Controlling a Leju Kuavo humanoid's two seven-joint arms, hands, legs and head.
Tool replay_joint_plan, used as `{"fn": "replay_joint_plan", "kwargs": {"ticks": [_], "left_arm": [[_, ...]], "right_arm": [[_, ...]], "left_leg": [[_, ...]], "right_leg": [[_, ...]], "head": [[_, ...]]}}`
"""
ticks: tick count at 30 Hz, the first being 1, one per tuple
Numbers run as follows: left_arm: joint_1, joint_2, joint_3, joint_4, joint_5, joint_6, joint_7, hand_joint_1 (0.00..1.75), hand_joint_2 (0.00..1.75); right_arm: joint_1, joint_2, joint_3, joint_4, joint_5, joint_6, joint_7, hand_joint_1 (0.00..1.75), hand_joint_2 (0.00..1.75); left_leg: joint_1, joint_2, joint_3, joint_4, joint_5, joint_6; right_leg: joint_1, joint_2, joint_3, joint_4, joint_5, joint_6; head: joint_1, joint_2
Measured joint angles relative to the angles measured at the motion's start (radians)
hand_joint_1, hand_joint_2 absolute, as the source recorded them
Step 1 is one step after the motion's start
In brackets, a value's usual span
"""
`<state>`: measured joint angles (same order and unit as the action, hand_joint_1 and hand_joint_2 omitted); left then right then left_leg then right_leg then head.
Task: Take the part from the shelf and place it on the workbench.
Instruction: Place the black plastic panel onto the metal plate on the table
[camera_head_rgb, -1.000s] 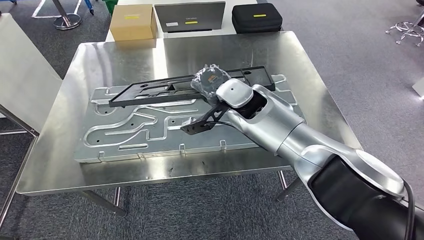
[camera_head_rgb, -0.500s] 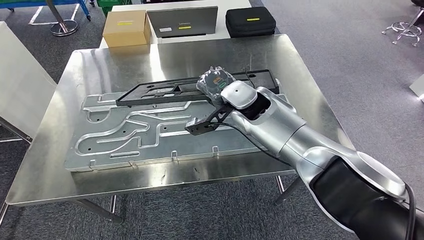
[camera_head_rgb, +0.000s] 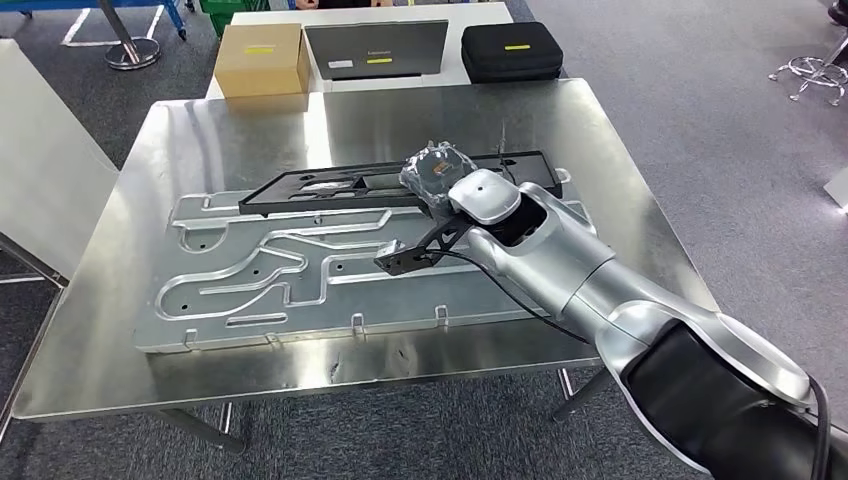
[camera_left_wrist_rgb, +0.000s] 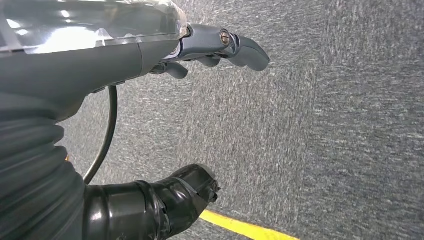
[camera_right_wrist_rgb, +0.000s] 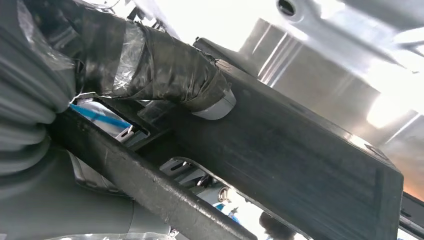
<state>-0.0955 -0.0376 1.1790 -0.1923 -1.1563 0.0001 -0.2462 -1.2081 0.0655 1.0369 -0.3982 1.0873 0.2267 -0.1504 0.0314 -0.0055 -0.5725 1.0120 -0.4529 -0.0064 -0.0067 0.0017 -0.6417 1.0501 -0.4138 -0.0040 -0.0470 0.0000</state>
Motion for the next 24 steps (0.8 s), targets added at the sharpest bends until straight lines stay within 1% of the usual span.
{"fn": "replay_joint_plan", "kwargs": {"ticks": [1, 2, 4, 5, 6, 8, 9, 10, 11, 12, 13, 14, 15, 16, 17, 19, 20, 21, 23, 24], "left_arm": [[0.0, 0.0, 0.0, 0.0, 0.002, -0.001, -0.002, 0.0, 1.75], [0.0, -0.001, 0.001, 0.0, 0.003, -0.003, -0.005, 0.0, 1.75], [-0.001, -0.001, 0.001, 0.0, 0.002, -0.007, -0.009, 0.0, 1.75], [-0.001, -0.002, 0.001, 0.0, 0.001, -0.009, -0.009, 0.0, 1.75], [-0.001, -0.001, 0.001, 0.0, 0.0, -0.009, -0.009, 0.0, 1.75], [-0.001, 0.0, 0.001, 0.0, 0.0, -0.01, -0.009, 0.0, 1.75], [-0.001, 0.0, 0.001, 0.0, 0.0, -0.01, -0.009, 0.0, 1.75], [-0.001, 0.0, 0.001, 0.0, -0.001, -0.01, -0.009, 0.0, 1.75], [0.0, 0.0, 0.001, 0.0, -0.002, -0.01, -0.009, 0.0, 1.75], [-0.001, 0.0, 0.001, 0.0, -0.004, -0.01, -0.01, 0.0, 1.75], [-0.001, 0.0, 0.001, 0.0, -0.005, -0.01, -0.01, 0.0, 1.75], [-0.002, 0.0, 0.001, 0.0, -0.005, -0.01, -0.01, 0.0, 1.75], [-0.003, 0.0, 0.001, 0.0, -0.003, -0.011, -0.011, 0.0, 1.75], [-0.004, 0.0, 0.001, 0.0, -0.001, -0.013, -0.012, 0.0, 1.75], [-0.004, 0.0, 0.001, 0.0, 0.0, -0.015, -0.013, 0.0, 1.75], [-0.004, 0.0, 0.001, 0.0, 0.001, -0.02, -0.015, 0.0, 1.75], [-0.005, -0.001, 0.001, 0.0, -0.001, -0.022, -0.016, 0.0, 1.75], [-0.005, -0.001, 0.001, 0.0, -0.003, -0.024, -0.016, 0.0, 1.75], [-0.006, -0.002, 0.001, 0.0, -0.006, -0.025, -0.015, 0.0, 1.75], [-0.006, -0.002, 0.001, 0.0, -0.006, -0.024, -0.014, 0.0, 1.75]], "right_arm": [[0.006, -0.001, -0.005, 0.0, -0.004, -0.003, 0.0, 1.75, 1.75], [0.015, -0.003, -0.01, 0.0, -0.005, -0.005, 0.001, 1.75, 1.75], [0.034, -0.007, -0.013, 0.0, -0.005, -0.009, 0.001, 1.75, 1.75], [0.042, -0.009, -0.015, 0.0, -0.005, -0.011, 0.001, 1.75, 1.75], [0.048, -0.01, -0.017, 0.0, -0.005, -0.012, 0.002, 1.75, 1.75], [0.058, -0.011, -0.021, 0.0, -0.006, -0.015, 0.001, 1.75, 1.75], [0.064, -0.011, -0.023, 0.001, -0.006, -0.015, 0.001, 1.75, 1.75], [0.069, -0.011, -0.023, 0.001, -0.007, -0.015, 0.001, 1.75, 1.75], [0.074, -0.012, -0.024, 0.001, -0.007, -0.015, 0.0, 1.75, 1.75], [0.077, -0.012, -0.024, 0.002, -0.007, -0.015, 0.0, 1.75, 1.75], [0.078, -0.012, -0.025, 0.002, -0.008, -0.016, 0.0, 1.75, 1.75], [0.078, -0.013, -0.026, 0.002, -0.008, -0.017, 0.0, 1.75, 1.75], [0.079, -0.014, -0.028, 0.002, -0.009, -0.019, 0.0, 1.75, 1.75], [0.08, -0.014, -0.03, 0.003, -0.01, -0.021, 0.0, 1.31, 1.31], [0.083, -0.016, -0.032, 0.003, -0.012, -0.024, 0.001, 0.87, 0.87], [0.088, -0.019, -0.036, 0.005, -0.014, -0.03, 0.0, 0.0, 0.0], [0.091, -0.022, -0.04, 0.005, -0.016, -0.033, -0.001, 0.0, 0.0], [0.094, -0.025, -0.044, 0.006, -0.019, -0.036, -0.003, 0.0, 0.0], [0.107, -0.034, -0.052, 0.007, -0.023, -0.042, -0.008, 0.0, 0.0], [0.117, -0.038, -0.054, 0.009, -0.025, -0.045, -0.01, 0.0, 0.0]], "left_leg": [[-0.001, 0.0, 0.001, -0.002, -0.002, -0.006], [-0.001, 0.0, 0.002, -0.004, -0.002, -0.013], [0.003, 0.001, 0.001, 0.001, -0.011, -0.023], [0.004, 0.002, -0.009, 0.025, -0.028, -0.026], [0.005, 0.002, -0.03, 0.071, -0.054, -0.028], [0.003, 0.003, -0.097, 0.207, -0.115, -0.03], [0.002, 0.002, -0.128, 0.263, -0.131, -0.031], [0.001, 0.003, -0.144, 0.285, -0.127, -0.031], [0.001, 0.003, -0.141, 0.267, -0.104, -0.03], [0.0, 0.003, -0.118, 0.211, -0.066, -0.027], [0.0, 0.003, -0.086, 0.138, -0.031, -0.023], [-0.003, 0.003, -0.057, 0.075, -0.006, -0.019], [-0.005, 0.002, -0.037, 0.032, 0.008, -0.014], [-0.008, 0.001, -0.029, 0.014, 0.01, -0.01], [-0.01, 0.001, -0.027, 0.012, 0.01, -0.006], [-0.006, 0.001, -0.025, 0.005, 0.015, 0.004], [-0.004, 0.003, -0.023, 0.001, 0.018, 0.011], [-0.002, 0.004, -0.022, -0.002, 0.02, 0.016], [-0.002, 0.006, -0.021, -0.003, 0.02, 0.022], [-0.003, 0.006, -0.021, -0.002, 0.019, 0.023]], "right_leg": [[0.004, 0.001, 0.008, -0.016, -0.002, -0.003], [0.008, 0.002, 0.01, -0.02, -0.003, -0.007], [0.005, 0.004, 0.016, -0.028, 0.0, -0.02], [0.003, 0.004, 0.019, -0.033, 0.002, -0.027], [0.001, 0.004, 0.022, -0.037, 0.003, -0.033], [0.005, 0.004, 0.023, -0.037, 0.0, -0.042], [0.008, 0.005, 0.024, -0.036, -0.001, -0.044], [0.01, 0.006, 0.024, -0.034, -0.003, -0.045], [0.012, 0.007, 0.025, -0.032, -0.005, -0.046], [0.013, 0.008, 0.026, -0.028, -0.008, -0.045], [0.013, 0.01, 0.027, -0.025, -0.012, -0.042], [0.015, 0.011, 0.027, -0.021, -0.015, -0.039], [0.017, 0.011, 0.027, -0.018, -0.017, -0.034], [0.018, 0.012, 0.026, -0.017, -0.018, -0.03], [0.019, 0.013, 0.025, -0.018, -0.018, -0.026], [0.02, 0.013, 0.024, -0.015, -0.022, -0.017], [0.019, 0.012, 0.015, 0.003, -0.035, -0.012], [0.017, 0.01, -0.003, 0.042, -0.059, -0.007], [0.011, 0.008, -0.064, 0.169, -0.121, 0.002], [0.008, 0.008, -0.094, 0.23, -0.141, 0.005]], "head": [[0.0, 0.0], [0.0, 0.0], [0.0, 0.0], [-0.001, 0.0], [-0.001, 0.0], [-0.001, 0.0], [-0.001, 0.0], [-0.001, 0.0], [-0.001, 0.0], [-0.001, 0.0], [-0.001, 0.0], [-0.001, 0.0], [-0.001, 0.0], [-0.001, 0.0], [-0.001, 0.0], [0.0, 0.0], [0.0, 0.0], [0.0, 0.0], [0.001, 0.0], [0.001, 0.0]]}}
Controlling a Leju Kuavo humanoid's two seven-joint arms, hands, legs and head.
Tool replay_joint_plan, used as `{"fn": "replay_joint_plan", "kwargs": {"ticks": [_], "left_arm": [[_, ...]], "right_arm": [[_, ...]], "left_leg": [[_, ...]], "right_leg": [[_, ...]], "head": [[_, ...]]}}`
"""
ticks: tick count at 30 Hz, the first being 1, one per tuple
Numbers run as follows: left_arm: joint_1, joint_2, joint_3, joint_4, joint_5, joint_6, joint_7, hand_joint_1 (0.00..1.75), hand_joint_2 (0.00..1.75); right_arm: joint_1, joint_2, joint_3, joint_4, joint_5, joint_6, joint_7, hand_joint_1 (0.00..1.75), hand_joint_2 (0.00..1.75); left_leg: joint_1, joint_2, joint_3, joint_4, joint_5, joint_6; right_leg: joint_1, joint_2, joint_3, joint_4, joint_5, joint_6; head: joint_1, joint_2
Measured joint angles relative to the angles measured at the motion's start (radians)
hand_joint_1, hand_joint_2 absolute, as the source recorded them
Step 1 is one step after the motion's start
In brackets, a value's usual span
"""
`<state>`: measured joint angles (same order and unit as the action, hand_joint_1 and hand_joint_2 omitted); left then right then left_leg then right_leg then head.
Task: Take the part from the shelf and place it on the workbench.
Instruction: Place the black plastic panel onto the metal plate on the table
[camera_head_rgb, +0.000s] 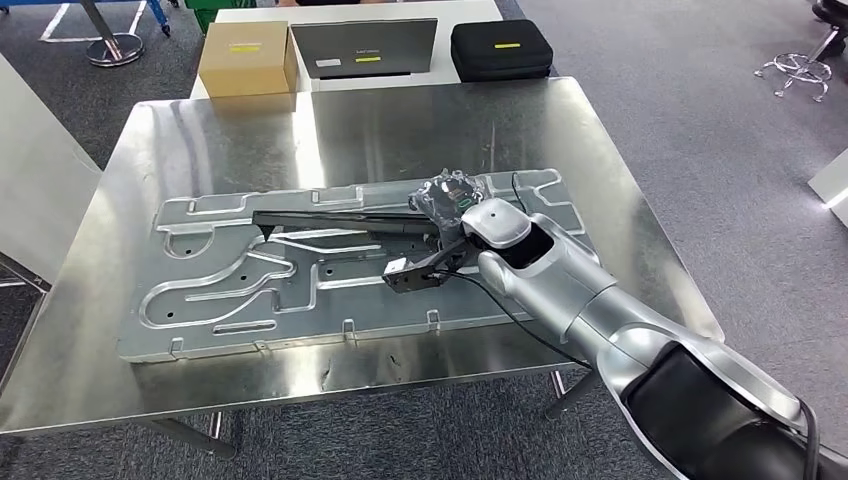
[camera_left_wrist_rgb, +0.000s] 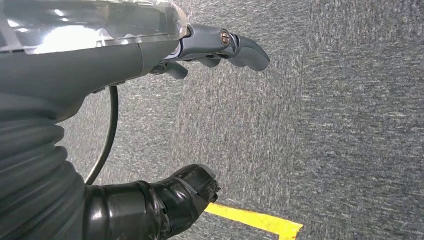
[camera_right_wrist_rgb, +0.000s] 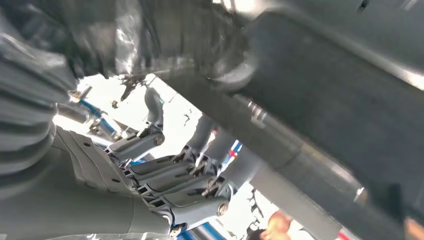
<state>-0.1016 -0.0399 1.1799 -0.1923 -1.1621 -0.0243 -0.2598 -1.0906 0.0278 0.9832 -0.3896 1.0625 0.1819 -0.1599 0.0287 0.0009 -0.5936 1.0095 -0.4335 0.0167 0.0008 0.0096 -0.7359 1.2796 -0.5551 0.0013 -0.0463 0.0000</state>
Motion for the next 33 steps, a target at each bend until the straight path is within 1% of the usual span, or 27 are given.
{"fn": "replay_joint_plan", "kwargs": {"ticks": [1, 2, 3, 4, 5, 6, 7, 8, 10, 11, 12, 13, 15, 16, 17, 18, 20, 21, 22, 25, 26, 27, 28, 30, 31, 32, 33], "left_arm": [[0.0, 0.0, 0.0, 0.0, 0.0, 0.0, 0.001, 0.0, 1.75], [0.0, -0.001, 0.0, 0.0, 0.0, 0.001, 0.001, 0.0, 1.75], [0.0, -0.001, 0.0, 0.0, 0.0, 0.001, 0.002, 0.0, 1.75], [0.0, -0.002, 0.0, 0.0, 0.0, 0.001, 0.002, 0.0, 1.75], [0.0, -0.003, 0.0, 0.0, 0.0, 0.001, 0.002, 0.0, 1.75], [0.0, -0.004, 0.0, 0.0, 0.0, 0.001, 0.002, 0.0, 1.75], [0.0, -0.004, 0.0, 0.0, 0.0, 0.001, 0.002, 0.0, 1.75], [0.0, -0.005, 0.0, 0.0, 0.0, 0.001, 0.002, 0.0, 1.31], [0.0, -0.006, 0.0, 0.0, 0.001, 0.001, 0.001, 0.0, 0.44], [0.0, -0.006, 0.0, 0.0, 0.002, 0.001, 0.001, 0.0, 0.0], [0.0, -0.006, 0.0, 0.0, 0.004, 0.001, 0.001, 0.0, 0.0], [0.0, -0.005, 0.0, 0.0, 0.006, 0.001, 0.001, 0.0, 0.0], [0.002, -0.004, 0.0, 0.0, 0.008, 0.001, 0.001, 0.0, 0.0], [0.003, -0.004, 0.0, 0.0, 0.009, 0.001, 0.001, 0.0, 0.0], [0.005, -0.004, 0.0, 0.0, 0.01, 0.001, 0.001, 0.0, 0.0], [0.005, -0.003, 0.001, 0.0, 0.01, 0.001, 0.001, 0.0, 0.0], [0.005, -0.003, 0.001, 0.0, 0.011, 0.0, -0.001, 0.0, 0.0], [0.005, -0.003, 0.001, 0.0, 0.011, -0.001, -0.003, 0.0, 0.0], [0.004, -0.003, 0.001, 0.0, 0.011, -0.003, -0.004, 0.0, 0.0], [0.004, -0.004, 0.001, 0.0, 0.011, -0.008, -0.007, 0.0, 0.0], [0.004, -0.004, 0.001, 0.0, 0.011, -0.009, -0.007, 0.0, 0.0], [0.003, -0.004, 0.001, 0.0, 0.011, -0.011, -0.007, 0.0, 0.0], [0.003, -0.004, 0.001, 0.0, 0.011, -0.012, -0.007, 0.0, 0.0], [0.004, -0.004, 0.001, 0.0, 0.011, -0.015, -0.006, 0.0, 0.0], [0.004, -0.004, 0.001, 0.0, 0.012, -0.017, -0.006, 0.0, 0.0], [0.005, -0.004, 0.002, 0.0, 0.013, -0.019, -0.006, 0.0, 0.0], [0.005, -0.004, 0.002, 0.0, 0.015, -0.022, -0.006, 0.0, 0.0]], "right_arm": [[0.01, -0.003, -0.001, 0.001, -0.001, -0.001, -0.001, 0.0, 0.0], [0.018, -0.005, -0.001, 0.002, -0.001, -0.002, -0.002, 0.0, 0.0], [0.023, -0.008, -0.002, 0.003, -0.001, -0.002, -0.002, 0.0, 0.0], [0.025, -0.009, -0.003, 0.003, -0.001, -0.002, -0.002, 0.0, 0.0], [0.024, -0.011, -0.004, 0.003, -0.002, -0.002, -0.002, 0.0, 0.0], [0.023, -0.012, -0.005, 0.003, -0.002, -0.003, -0.002, 0.0, 0.0], [0.023, -0.013, -0.007, 0.003, -0.002, -0.004, -0.002, 0.0, 0.0], [0.023, -0.014, -0.007, 0.003, -0.002, -0.004, -0.002, 0.0, 0.0], [0.024, -0.015, -0.008, 0.003, -0.002, -0.004, -0.002, 0.0, 0.0], [0.024, -0.016, -0.008, 0.003, -0.002, -0.004, -0.002, 0.0, 0.0], [0.024, -0.017, -0.009, 0.002, -0.002, -0.004, -0.002, 0.0, 0.0], [0.025, -0.017, -0.01, 0.002, -0.001, -0.004, -0.002, 0.0, 0.0], [0.03, -0.017, -0.011, 0.003, -0.001, -0.004, -0.003, 0.0, 0.0], [0.034, -0.018, -0.011, 0.003, -0.001, -0.004, -0.003, 0.0, 0.0], [0.038, -0.018, -0.011, 0.003, -0.001, -0.004, -0.003, 0.0, 0.0], [0.039, -0.019, -0.011, 0.003, -0.001, -0.004, -0.003, 0.0, 0.0], [0.039, -0.019, -0.012, 0.003, 0.0, -0.004, -0.003, 0.0, 0.0], [0.038, -0.02, -0.013, 0.003, 0.001, -0.003, -0.003, 0.0, 0.0], [0.038, -0.021, -0.015, 0.003, 0.002, -0.003, -0.003, 0.0, 0.0], [0.036, -0.024, -0.018, 0.003, 0.005, -0.001, -0.003, 0.0, 0.0], [0.035, -0.026, -0.018, 0.003, 0.008, 0.0, -0.003, 0.0, 0.0], [0.033, -0.029, -0.018, 0.003, 0.011, 0.002, -0.003, 0.0, 0.0], [0.029, -0.033, -0.018, 0.004, 0.015, 0.006, -0.002, 0.0, 0.0], [0.018, -0.039, -0.018, 0.004, 0.024, 0.017, -0.002, 0.0, 0.0], [0.014, -0.041, -0.018, 0.004, 0.029, 0.023, -0.002, 0.0, 0.0], [0.009, -0.044, -0.018, 0.004, 0.033, 0.029, -0.002, 0.0, 0.0], [0.002, -0.046, -0.018, 0.005, 0.038, 0.033, -0.002, 0.0, 0.0]], "left_leg": [[0.0, 0.0, 0.0, 0.001, -0.001, 0.0], [0.0, -0.001, 0.001, 0.002, -0.002, 0.0], [0.0, -0.002, 0.001, 0.004, -0.004, -0.001], [0.0, -0.003, 0.002, 0.005, -0.006, -0.003], [-0.001, -0.003, 0.003, 0.006, -0.008, -0.007], [-0.003, -0.003, 0.003, 0.007, -0.01, -0.011], [-0.004, -0.003, 0.003, 0.007, -0.011, -0.017], [-0.005, -0.003, 0.004, 0.005, -0.011, -0.022], [-0.002, -0.002, 0.007, 0.004, -0.014, -0.034], [-0.001, -0.001, 0.002, 0.017, -0.025, -0.038], [-0.001, -0.001, -0.011, 0.048, -0.046, -0.042], [0.0, -0.002, -0.034, 0.099, -0.075, -0.043], [0.0, -0.002, -0.097, 0.231, -0.133, -0.047], [0.0, -0.002, -0.12, 0.274, -0.143, -0.049], [0.0, -0.002, -0.125, 0.281, -0.134, -0.049], [0.0, -0.002, -0.111, 0.246, -0.106, -0.049], [-0.001, -0.002, -0.047, 0.113, -0.04, -0.046], [-0.003, -0.003, -0.02, 0.058, -0.021, -0.042], [-0.004, -0.004, -0.005, 0.026, -0.014, -0.038], [-0.006, -0.004, -0.002, 0.014, -0.01, -0.023], [-0.005, -0.003, -0.001, 0.011, -0.005, -0.017], [-0.004, -0.001, -0.001, 0.009, 0.0, -0.01], [-0.003, 0.0, -0.002, 0.006, 0.003, -0.005], [-0.006, 0.002, -0.008, 0.007, 0.007, 0.0], [-0.006, 0.003, -0.011, 0.008, 0.008, 0.002], [-0.007, 0.003, -0.014, 0.009, 0.009, 0.003], [-0.007, 0.003, -0.015, 0.01, 0.01, 0.003]], "right_leg": [[-0.003, -0.001, -0.018, 0.032, -0.003, 0.002], [-0.006, -0.002, -0.016, 0.023, 0.013, 0.003], [-0.007, -0.004, 0.005, -0.024, 0.044, 0.002], [-0.008, -0.005, 0.04, -0.096, 0.081, -0.001], [-0.005, -0.007, 0.073, -0.165, 0.107, -0.005], [-0.002, -0.007, 0.098, -0.215, 0.122, -0.009], [0.001, -0.007, 0.111, -0.241, 0.127, -0.013], [0.005, -0.007, 0.113, -0.246, 0.124, -0.015], [0.003, -0.005, 0.118, -0.255, 0.129, -0.026], [0.001, -0.004, 0.122, -0.262, 0.132, -0.032], [-0.002, -0.004, 0.126, -0.268, 0.134, -0.039], [-0.003, -0.005, 0.129, -0.272, 0.136, -0.043], [0.0, -0.005, 0.129, -0.273, 0.135, -0.049], [0.001, -0.004, 0.129, -0.272, 0.134, -0.05], [0.002, -0.004, 0.129, -0.27, 0.133, -0.05], [0.002, -0.003, 0.13, -0.267, 0.131, -0.049], [0.003, -0.001, 0.13, -0.257, 0.124, -0.043], [0.004, 0.0, 0.128, -0.252, 0.12, -0.039], [0.006, 0.0, 0.127, -0.248, 0.118, -0.035], [0.008, 0.002, 0.123, -0.246, 0.119, -0.022], [0.007, 0.002, 0.121, -0.238, 0.111, -0.017], [0.005, 0.002, 0.112, -0.215, 0.092, -0.011], [0.003, 0.001, 0.094, -0.172, 0.061, -0.007], [0.0, -0.001, 0.04, -0.041, -0.009, 0.001], [-0.002, -0.001, 0.016, 0.017, -0.032, 0.003], [-0.003, -0.002, 0.008, 0.043, -0.035, 0.004], [-0.004, -0.003, 0.02, 0.029, -0.019, 0.003]], "head": [[0.0, 0.0], [0.0, 0.0], [0.0, 0.0], [0.0, 0.0], [0.0, 0.0], [0.0, 0.0], [0.0, 0.0], [0.0, 0.0], [0.0, 0.0], [0.0, 0.0], [0.0, 0.0], [-0.001, 0.0], [-0.001, 0.0], [-0.001, 0.0], [-0.001, 0.0], [-0.001, 0.0], [-0.001, 0.0], [-0.001, 0.0], [-0.001, 0.0], [0.0, 0.0], [0.0, 0.0], [0.0, 0.0], [0.0, 0.0], [0.001, 0.0], [0.001, 0.0], [0.001, 0.0], [0.001, 0.0]]}}
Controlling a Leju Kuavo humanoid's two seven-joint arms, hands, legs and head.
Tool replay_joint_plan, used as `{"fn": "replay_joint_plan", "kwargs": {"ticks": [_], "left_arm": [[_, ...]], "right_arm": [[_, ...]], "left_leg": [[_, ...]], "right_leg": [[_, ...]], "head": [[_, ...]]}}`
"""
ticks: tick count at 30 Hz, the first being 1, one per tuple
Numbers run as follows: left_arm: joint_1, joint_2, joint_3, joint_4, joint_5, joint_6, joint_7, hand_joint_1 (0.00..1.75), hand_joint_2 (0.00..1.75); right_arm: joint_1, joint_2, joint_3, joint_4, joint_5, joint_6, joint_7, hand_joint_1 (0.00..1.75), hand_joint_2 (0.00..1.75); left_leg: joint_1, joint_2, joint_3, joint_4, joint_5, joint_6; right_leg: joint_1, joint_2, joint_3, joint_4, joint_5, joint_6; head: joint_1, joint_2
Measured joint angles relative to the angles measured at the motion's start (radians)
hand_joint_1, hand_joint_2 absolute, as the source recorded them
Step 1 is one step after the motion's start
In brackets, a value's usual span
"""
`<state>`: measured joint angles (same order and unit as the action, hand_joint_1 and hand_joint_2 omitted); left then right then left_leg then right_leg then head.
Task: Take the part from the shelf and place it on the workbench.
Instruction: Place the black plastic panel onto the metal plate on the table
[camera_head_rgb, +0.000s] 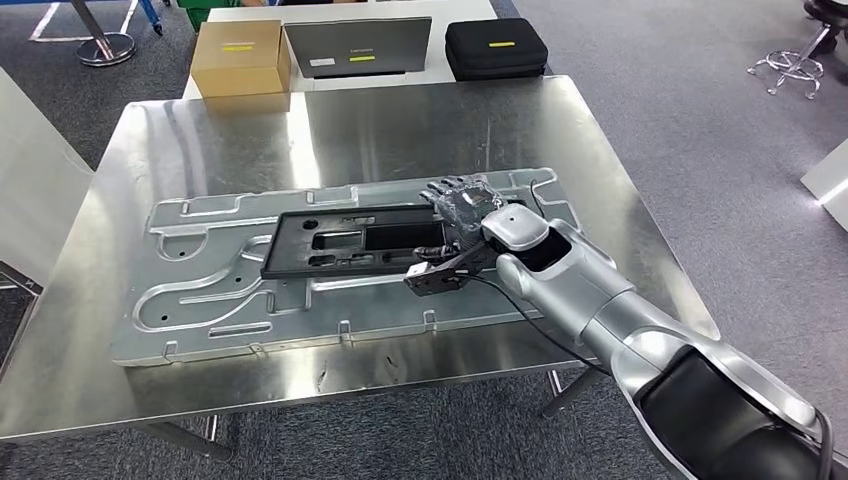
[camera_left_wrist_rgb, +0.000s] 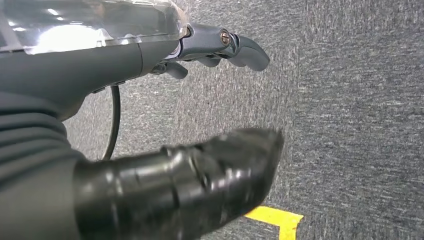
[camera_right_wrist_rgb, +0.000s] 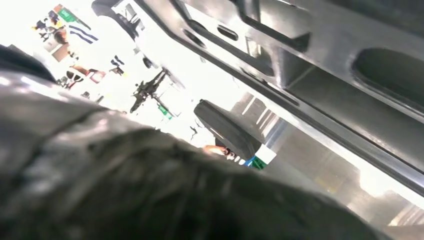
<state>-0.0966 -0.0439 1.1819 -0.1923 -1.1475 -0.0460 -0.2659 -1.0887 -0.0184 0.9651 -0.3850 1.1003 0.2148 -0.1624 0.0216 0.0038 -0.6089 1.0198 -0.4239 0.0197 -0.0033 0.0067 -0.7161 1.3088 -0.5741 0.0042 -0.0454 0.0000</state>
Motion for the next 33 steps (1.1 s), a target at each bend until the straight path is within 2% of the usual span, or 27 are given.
{"fn": "replay_joint_plan", "kwargs": {"ticks": [2, 4, 6, 8, 9, 10, 12, 13, 14, 15, 16, 18, 19, 20, 22, 23, 24, 25, 27, 28, 29, 30, 31, 32, 33], "left_arm": [[0.001, 0.0, 0.001, 0.0, 0.002, -0.004, 0.0, 0.0, 0.0], [0.002, -0.001, 0.002, 0.0, 0.004, -0.007, 0.0, 0.0, 0.0], [0.002, -0.001, 0.004, 0.0, 0.005, -0.01, 0.0, 0.0, 0.0], [0.004, -0.002, 0.008, 0.0, 0.005, -0.015, 0.0, 0.0, 0.0], [0.004, -0.002, 0.01, 0.0, 0.005, -0.017, 0.0, 0.0, 0.0], [0.005, -0.002, 0.012, 0.0, 0.005, -0.018, 0.0, 0.0, 0.0], [0.004, -0.001, 0.014, 0.0, 0.005, -0.02, 0.0, 0.0, 0.0], [0.004, -0.001, 0.015, 0.0, 0.005, -0.021, 0.0, 0.0, 0.0], [0.004, 0.0, 0.016, 0.0, 0.005, -0.022, 0.0, 0.0, 0.0], [0.004, 0.0, 0.016, 0.0, 0.005, -0.023, 0.0, 0.0, 0.0], [0.004, 0.0, 0.016, 0.0, 0.005, -0.023, 0.0, 0.0, 0.0], [0.003, 0.001, 0.017, 0.0, 0.004, -0.023, -0.001, 0.0, 0.0], [0.002, 0.001, 0.017, 0.001, 0.004, -0.024, -0.001, 0.0, 0.0], [0.002, 0.0, 0.017, 0.001, 0.003, -0.024, -0.001, 0.0, 0.0], [0.003, 0.0, 0.017, 0.001, 0.002, -0.024, -0.001, 0.0, 0.0], [0.003, 0.0, 0.017, 0.001, 0.002, -0.024, -0.001, 0.0, 0.0], [0.002, 0.0, 0.017, 0.001, 0.002, -0.024, 0.0, 0.0, 0.0], [0.001, 0.0, 0.017, 0.001, 0.002, -0.024, 0.0, 0.0, 0.0], [0.001, 0.0, 0.017, 0.001, 0.002, -0.024, 0.001, 0.0, 0.0], [0.001, 0.001, 0.017, 0.001, 0.002, -0.024, 0.001, 0.0, 0.0], [0.001, 0.001, 0.017, 0.001, 0.002, -0.024, 0.001, 0.0, 0.0], [0.001, 0.001, 0.017, 0.001, 0.002, -0.024, 0.001, 0.0, 0.0], [0.001, 0.001, 0.017, 0.001, 0.002, -0.024, 0.002, 0.0, 0.0], [0.001, 0.001, 0.017, 0.001, 0.002, -0.024, 0.004, 0.0, 0.0], [0.001, 0.0, 0.017, 0.001, 0.002, -0.024, 0.006, 0.0, 0.0]], "right_arm": [[-0.026, -0.003, 0.0, 0.0, 0.009, 0.007, 0.0, 0.0, 0.0], [-0.06, -0.004, 0.0, 0.0, 0.015, 0.014, 0.0, 0.0, 0.0], [-0.084, -0.004, 0.0, -0.002, 0.018, 0.019, 0.0, 0.0, 0.0], [-0.096, -0.004, 0.0, -0.003, 0.023, 0.023, -0.001, 0.0, 0.0], [-0.1, -0.004, 0.001, -0.004, 0.026, 0.024, -0.002, 0.0, 0.0], [-0.104, -0.003, 0.001, -0.005, 0.029, 0.024, -0.002, 0.0, 0.0], [-0.108, -0.003, 0.001, -0.007, 0.031, 0.023, -0.004, 0.0, 0.0], [-0.108, -0.003, 0.002, -0.008, 0.032, 0.022, -0.004, 0.0, 0.0], [-0.107, -0.003, 0.002, -0.008, 0.032, 0.022, -0.004, 0.0, 0.0], [-0.107, -0.003, 0.003, -0.008, 0.033, 0.022, -0.004, 0.0, 0.0], [-0.107, -0.003, 0.003, -0.008, 0.034, 0.022, -0.004, 0.0, 0.0], [-0.108, -0.004, 0.003, -0.009, 0.035, 0.022, -0.004, 0.0, 0.0], [-0.11, -0.005, 0.003, -0.009, 0.035, 0.022, -0.004, 0.0, 0.0], [-0.112, -0.006, 0.004, -0.01, 0.036, 0.023, -0.004, 0.0, 0.0], [-0.114, -0.012, 0.004, -0.011, 0.039, 0.025, -0.007, 0.0, 0.0], [-0.114, -0.016, 0.004, -0.011, 0.039, 0.026, -0.009, 0.0, 0.0], [-0.115, -0.021, 0.004, -0.011, 0.041, 0.027, -0.01, 0.0, 0.0], [-0.115, -0.026, 0.004, -0.011, 0.042, 0.027, -0.012, 0.0, 0.0], [-0.115, -0.033, 0.005, -0.011, 0.043, 0.028, -0.015, 0.0, 0.0], [-0.114, -0.035, 0.005, -0.011, 0.043, 0.028, -0.015, 0.0, 0.0], [-0.112, -0.037, 0.005, -0.011, 0.043, 0.028, -0.015, 0.0, 0.0], [-0.111, -0.038, 0.006, -0.011, 0.043, 0.028, -0.016, 0.0, 0.0], [-0.11, -0.039, 0.006, -0.011, 0.043, 0.028, -0.016, 0.0, 0.0], [-0.111, -0.04, 0.008, -0.012, 0.043, 0.028, -0.016, 0.0, 0.0], [-0.113, -0.04, 0.009, -0.013, 0.043, 0.028, -0.016, 0.0, 0.0]], "left_leg": [[0.0, -0.001, -0.002, 0.003, 0.002, -0.002], [-0.003, -0.001, -0.007, 0.005, 0.008, -0.011], [-0.003, -0.001, -0.013, 0.005, 0.016, -0.023], [-0.001, -0.002, -0.019, 0.007, 0.016, -0.035], [-0.001, -0.003, -0.027, 0.021, -0.002, -0.039], [-0.001, -0.004, -0.041, 0.056, -0.034, -0.041], [0.0, -0.004, -0.082, 0.177, -0.122, -0.047], [0.001, -0.004, -0.099, 0.238, -0.155, -0.05], [0.001, -0.004, -0.106, 0.276, -0.172, -0.053], [0.001, -0.004, -0.091, 0.275, -0.171, -0.055], [0.002, -0.004, -0.055, 0.23, -0.153, -0.057], [0.001, -0.006, 0.042, 0.086, -0.115, -0.057], [0.0, -0.008, 0.071, 0.036, -0.102, -0.052], [-0.002, -0.01, 0.082, 0.011, -0.097, -0.046], [-0.004, -0.011, 0.073, 0.011, -0.084, -0.028], [-0.003, -0.009, 0.069, 0.011, -0.075, -0.02], [-0.002, -0.006, 0.063, 0.009, -0.064, -0.01], [-0.001, -0.003, 0.053, 0.007, -0.051, 0.0], [-0.002, 0.001, 0.026, 0.007, -0.027, 0.011], [-0.004, 0.002, 0.01, 0.008, -0.016, 0.013], [-0.005, 0.002, -0.006, 0.008, -0.004, 0.013], [-0.007, 0.003, -0.023, 0.009, 0.008, 0.012], [-0.009, 0.003, -0.037, 0.009, 0.019, 0.01], [-0.011, 0.003, -0.05, 0.009, 0.029, 0.009], [-0.013, 0.003, -0.06, 0.01, 0.039, 0.006]], "right_leg": [[0.001, -0.001, 0.074, -0.131, 0.063, -0.008], [0.007, -0.001, 0.134, -0.249, 0.102, -0.02], [0.013, -0.001, 0.14, -0.273, 0.11, -0.027], [0.011, -0.003, 0.135, -0.283, 0.125, -0.037], [0.008, -0.005, 0.131, -0.29, 0.134, -0.043], [0.005, -0.006, 0.125, -0.296, 0.145, -0.049], [0.005, -0.008, 0.104, -0.298, 0.163, -0.056], [0.006, -0.008, 0.09, -0.296, 0.172, -0.056], [0.006, -0.008, 0.077, -0.294, 0.18, -0.055], [0.005, -0.008, 0.063, -0.29, 0.188, -0.053], [0.004, -0.008, 0.05, -0.285, 0.195, -0.049], [0.002, -0.008, 0.027, -0.273, 0.207, -0.039], [0.002, -0.008, 0.02, -0.268, 0.213, -0.033], [0.004, -0.007, 0.017, -0.266, 0.219, -0.027], [0.006, -0.007, 0.016, -0.27, 0.235, -0.016], [0.005, -0.006, 0.013, -0.27, 0.234, -0.011], [0.004, -0.005, 0.007, -0.259, 0.217, -0.005], [0.002, -0.005, -0.006, -0.228, 0.181, 0.0], [-0.002, -0.005, -0.042, -0.111, 0.075, 0.008], [-0.002, -0.005, -0.058, -0.043, 0.036, 0.011], [-0.003, -0.005, -0.062, 0.007, 0.018, 0.013], [-0.003, -0.005, -0.051, 0.028, 0.022, 0.012], [-0.002, -0.005, -0.021, 0.012, 0.04, 0.008], [-0.001, -0.005, 0.027, -0.038, 0.061, 0.002], [0.003, -0.005, 0.087, -0.111, 0.068, -0.008]], "head": [[0.0, 0.0], [0.0, 0.0], [0.0, 0.0], [0.0, 0.0], [-0.001, 0.0], [-0.002, 0.0], [-0.003, 0.0], [-0.003, 0.0], [-0.003, 0.0], [-0.003, 0.0], [-0.003, 0.0], [-0.003, 0.0], [-0.002, 0.0], [-0.002, 0.0], [-0.001, 0.0], [-0.001, 0.0], [-0.001, 0.0], [0.0, 0.0], [0.001, 0.0], [0.0, 0.0], [0.001, 0.0], [0.001, 0.0], [0.001, 0.0], [0.001, 0.0], [0.0, 0.0]]}}
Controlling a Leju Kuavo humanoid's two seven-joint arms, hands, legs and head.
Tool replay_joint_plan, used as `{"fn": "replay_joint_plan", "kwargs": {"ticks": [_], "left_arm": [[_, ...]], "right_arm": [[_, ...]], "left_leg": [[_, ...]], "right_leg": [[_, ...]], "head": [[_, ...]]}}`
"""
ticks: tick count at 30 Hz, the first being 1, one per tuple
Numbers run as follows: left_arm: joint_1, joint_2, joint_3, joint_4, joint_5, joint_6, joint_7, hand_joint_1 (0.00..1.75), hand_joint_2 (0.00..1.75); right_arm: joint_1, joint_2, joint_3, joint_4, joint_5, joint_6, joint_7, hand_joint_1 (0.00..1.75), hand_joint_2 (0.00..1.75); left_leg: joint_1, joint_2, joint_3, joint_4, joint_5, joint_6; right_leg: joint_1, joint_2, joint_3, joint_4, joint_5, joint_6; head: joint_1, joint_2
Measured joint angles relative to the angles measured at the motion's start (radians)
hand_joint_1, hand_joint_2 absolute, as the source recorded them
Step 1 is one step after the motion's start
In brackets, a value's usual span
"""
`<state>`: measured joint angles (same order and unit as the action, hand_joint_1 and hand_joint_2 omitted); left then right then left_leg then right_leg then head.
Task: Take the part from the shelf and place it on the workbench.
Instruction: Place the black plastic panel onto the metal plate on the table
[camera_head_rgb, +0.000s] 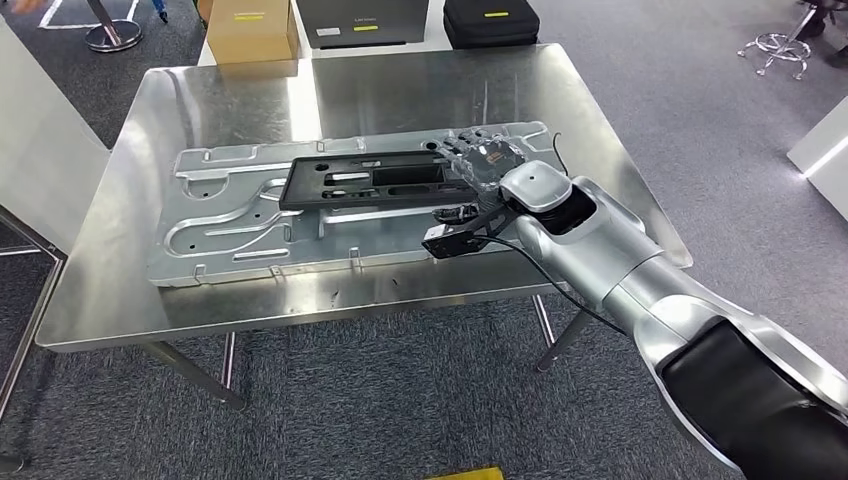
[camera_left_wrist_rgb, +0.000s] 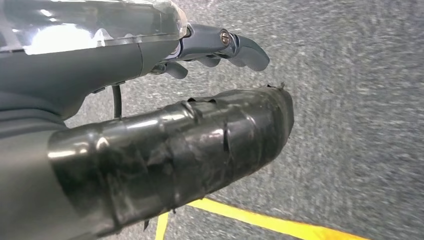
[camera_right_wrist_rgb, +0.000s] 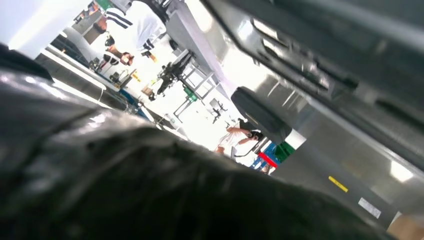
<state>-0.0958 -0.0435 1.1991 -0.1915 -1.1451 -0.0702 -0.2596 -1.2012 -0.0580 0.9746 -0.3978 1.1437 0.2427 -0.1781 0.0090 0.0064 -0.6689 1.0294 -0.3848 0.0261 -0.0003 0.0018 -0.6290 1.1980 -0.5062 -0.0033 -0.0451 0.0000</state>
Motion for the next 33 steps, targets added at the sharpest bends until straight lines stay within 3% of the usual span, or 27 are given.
{"fn": "replay_joint_plan", "kwargs": {"ticks": [2, 3, 5, 6, 7, 8, 10, 11, 12, 13, 14, 15, 17, 18, 20, 21, 22, 25, 26, 27, 28, 29, 30, 32, 33], "left_arm": [[0.0, -0.001, 0.0, 0.0, 0.0, 0.0, 0.005, 0.0, 0.0], [0.001, -0.001, 0.001, 0.0, 0.0, 0.0, 0.007, 0.0, 0.0], [0.002, -0.002, 0.001, 0.0, 0.0, -0.001, 0.008, 0.0, 0.0], [0.003, -0.002, 0.001, 0.0, 0.0, -0.002, 0.008, 0.0, 0.0], [0.003, -0.003, 0.001, 0.001, 0.0, -0.002, 0.008, 0.0, 0.0], [0.003, -0.002, 0.001, 0.001, 0.0, -0.003, 0.009, 0.0, 0.0], [0.003, 0.0, 0.002, 0.001, 0.001, -0.003, 0.009, 0.0, 0.0], [0.003, 0.0, 0.002, 0.001, 0.001, -0.003, 0.009, 0.0, 0.0], [0.003, 0.0, 0.002, 0.001, 0.001, -0.003, 0.009, 0.0, 0.0], [0.003, 0.001, 0.002, 0.001, 0.001, -0.003, 0.009, 0.0, 0.0], [0.003, 0.001, 0.002, 0.001, 0.001, -0.003, 0.009, 0.0, 0.0], [0.002, 0.001, 0.002, 0.001, 0.001, -0.003, 0.009, 0.0, 0.0], [0.0, 0.002, 0.002, 0.001, 0.001, -0.003, 0.008, 0.0, 0.0], [0.0, 0.002, 0.002, 0.001, 0.001, -0.003, 0.008, 0.0, 0.0], [0.001, 0.003, 0.002, 0.001, 0.001, -0.003, 0.008, 0.0, 0.0], [0.001, 0.002, 0.002, 0.001, 0.001, -0.003, 0.008, 0.0, 0.0], [0.0, 0.002, 0.002, 0.001, 0.001, -0.003, 0.009, 0.0, 0.0], [-0.002, 0.003, 0.002, 0.001, 0.001, -0.003, 0.008, 0.0, 0.0], [-0.002, 0.003, 0.003, 0.001, 0.001, -0.003, 0.008, 0.0, 0.0], [-0.001, 0.003, 0.004, 0.001, 0.001, -0.003, 0.008, 0.0, 0.0], [-0.001, 0.003, 0.005, 0.001, 0.001, -0.003, 0.008, 0.0, 0.0], [-0.001, 0.003, 0.006, 0.001, 0.001, -0.003, 0.008, 0.0, 0.0], [-0.001, 0.003, 0.006, 0.001, 0.001, -0.003, 0.007, 0.0, 0.0], [-0.001, 0.004, 0.007, 0.001, 0.001, -0.003, 0.005, 0.0, 0.0], [-0.001, 0.004, 0.008, 0.001, 0.0, -0.003, 0.004, 0.0, 0.0]], "right_arm": [[-0.005, 0.0, 0.002, -0.004, 0.0, 0.0, -0.001, 0.0, 0.0], [-0.007, 0.0, 0.003, -0.007, 0.0, 0.001, -0.002, 0.0, 0.0], [-0.011, -0.001, 0.005, -0.008, -0.001, 0.005, -0.003, 0.0, 0.0], [-0.012, -0.001, 0.007, -0.008, -0.001, 0.006, -0.004, 0.0, 0.0], [-0.013, -0.001, 0.008, -0.009, -0.002, 0.007, -0.005, 0.0, 0.0], [-0.014, 0.0, 0.01, -0.01, -0.003, 0.007, -0.005, 0.0, 0.0], [-0.014, 0.0, 0.012, -0.012, -0.003, 0.007, -0.005, 0.0, 0.0], [-0.013, 0.0, 0.013, -0.012, -0.004, 0.007, -0.005, 0.0, 0.0], [-0.012, 0.0, 0.015, -0.012, -0.004, 0.007, -0.005, 0.0, 0.0], [-0.01, 0.0, 0.016, -0.012, -0.004, 0.007, -0.006, 0.0, 0.0], [-0.009, -0.001, 0.017, -0.012, -0.005, 0.007, -0.006, 0.0, 0.0], [-0.009, -0.001, 0.017, -0.012, -0.005, 0.007, -0.006, 0.0, 0.0], [-0.009, -0.003, 0.017, -0.013, -0.006, 0.007, -0.005, 0.0, 0.0], [-0.009, -0.004, 0.017, -0.014, -0.006, 0.007, -0.005, 0.0, 0.0], [-0.009, -0.006, 0.017, -0.015, -0.006, 0.007, -0.005, 0.0, 0.0], [-0.01, -0.008, 0.018, -0.015, -0.006, 0.007, -0.006, 0.0, 0.0], [-0.01, -0.009, 0.018, -0.014, -0.006, 0.007, -0.006, 0.0, 0.0], [-0.009, -0.013, 0.018, -0.014, -0.006, 0.008, -0.006, 0.0, 0.0], [-0.007, -0.013, 0.018, -0.014, -0.006, 0.008, -0.006, 0.0, 0.0], [-0.005, -0.014, 0.018, -0.013, -0.006, 0.008, -0.006, 0.0, 0.0], [-0.003, -0.015, 0.019, -0.013, -0.006, 0.008, -0.006, 0.0, 0.0], [-0.002, -0.015, 0.019, -0.013, -0.006, 0.008, -0.006, 0.0, 0.0], [-0.003, -0.015, 0.02, -0.013, -0.006, 0.008, -0.006, 0.0, 0.0], [-0.006, -0.015, 0.02, -0.015, -0.006, 0.007, -0.006, 0.0, 0.0], [-0.008, -0.015, 0.02, -0.016, -0.006, 0.006, -0.006, 0.0, 0.0]], "left_leg": [[0.0, 0.0, -0.01, -0.002, 0.019, -0.009], [0.002, 0.001, -0.011, -0.005, 0.028, -0.015], [0.007, 0.0, -0.012, -0.016, 0.045, -0.028], [0.007, -0.001, -0.018, -0.013, 0.035, -0.033], [0.007, -0.003, -0.028, 0.005, 0.005, -0.038], [0.008, -0.004, -0.04, 0.044, -0.043, -0.041], [0.009, -0.005, -0.064, 0.164, -0.142, -0.049], [0.01, -0.005, -0.07, 0.221, -0.162, -0.053], [0.012, -0.005, -0.065, 0.256, -0.156, -0.057], [0.014, -0.005, -0.046, 0.26, -0.133, -0.06], [0.016, -0.004, -0.009, 0.229, -0.106, -0.063], [0.018, -0.005, 0.042, 0.169, -0.097, -0.067], [0.016, -0.009, 0.136, 0.039, -0.122, -0.062], [0.014, -0.012, 0.159, 0.003, -0.139, -0.056], [0.011, -0.013, 0.156, -0.006, -0.135, -0.036], [0.012, -0.009, 0.149, -0.006, -0.126, -0.027], [0.013, -0.006, 0.139, -0.007, -0.114, -0.016], [0.012, 0.002, 0.093, -0.008, -0.072, 0.003], [0.01, 0.003, 0.074, -0.007, -0.058, 0.003], [0.009, 0.003, 0.057, -0.007, -0.045, 0.002], [0.007, 0.003, 0.04, -0.006, -0.032, 0.001], [0.006, 0.003, 0.024, -0.006, -0.02, -0.001], [0.004, 0.003, 0.012, -0.006, -0.009, -0.003], [0.001, 0.003, -0.005, -0.006, 0.01, -0.01], [0.002, 0.003, -0.009, -0.009, 0.021, -0.015]], "right_leg": [[0.01, -0.002, 0.093, -0.128, -0.008, -0.015], [0.015, -0.002, 0.114, -0.163, -0.013, -0.021], [0.018, -0.005, 0.11, -0.184, 0.008, -0.03], [0.016, -0.007, 0.104, -0.196, 0.022, -0.037], [0.012, -0.008, 0.095, -0.205, 0.04, -0.044], [0.009, -0.01, 0.082, -0.212, 0.057, -0.049], [0.01, -0.011, 0.05, -0.213, 0.086, -0.053], [0.009, -0.011, 0.032, -0.21, 0.099, -0.051], [0.008, -0.011, 0.012, -0.207, 0.111, -0.049], [0.006, -0.011, -0.008, -0.202, 0.123, -0.045], [0.004, -0.011, -0.029, -0.196, 0.134, -0.04], [0.002, -0.01, -0.048, -0.187, 0.144, -0.034], [0.002, -0.01, -0.072, -0.17, 0.16, -0.021], [0.004, -0.011, -0.077, -0.166, 0.167, -0.015], [0.005, -0.01, -0.079, -0.167, 0.181, -0.004], [0.003, -0.008, -0.085, -0.162, 0.174, 0.001], [0.001, -0.007, -0.095, -0.143, 0.146, 0.006], [-0.005, -0.004, -0.144, 0.022, -0.009, 0.017], [-0.005, -0.003, -0.152, 0.084, -0.035, 0.019], [-0.006, -0.003, -0.149, 0.125, -0.036, 0.019], [-0.006, -0.003, -0.131, 0.137, -0.017, 0.017], [-0.005, -0.003, -0.096, 0.114, 0.008, 0.013], [-0.004, -0.003, -0.045, 0.061, 0.025, 0.006], [0.004, -0.003, 0.069, -0.086, 0.009, -0.008], [0.009, -0.003, 0.103, -0.139, -0.004, -0.013]], "head": [[0.0, 0.0], [0.0, 0.0], [0.002, 0.0], [0.002, 0.0], [0.002, 0.0], [0.001, 0.0], [0.001, 0.0], [0.001, 0.0], [0.001, 0.0], [0.001, 0.0], [0.001, 0.0], [0.0, 0.0], [0.001, 0.0], [0.002, 0.0], [0.004, 0.0], [0.004, 0.0], [0.004, 0.0], [0.005, 0.0], [0.005, 0.0], [0.005, 0.0], [0.005, 0.0], [0.005, 0.0], [0.004, 0.0], [0.004, 0.0], [0.004, 0.0]]}}
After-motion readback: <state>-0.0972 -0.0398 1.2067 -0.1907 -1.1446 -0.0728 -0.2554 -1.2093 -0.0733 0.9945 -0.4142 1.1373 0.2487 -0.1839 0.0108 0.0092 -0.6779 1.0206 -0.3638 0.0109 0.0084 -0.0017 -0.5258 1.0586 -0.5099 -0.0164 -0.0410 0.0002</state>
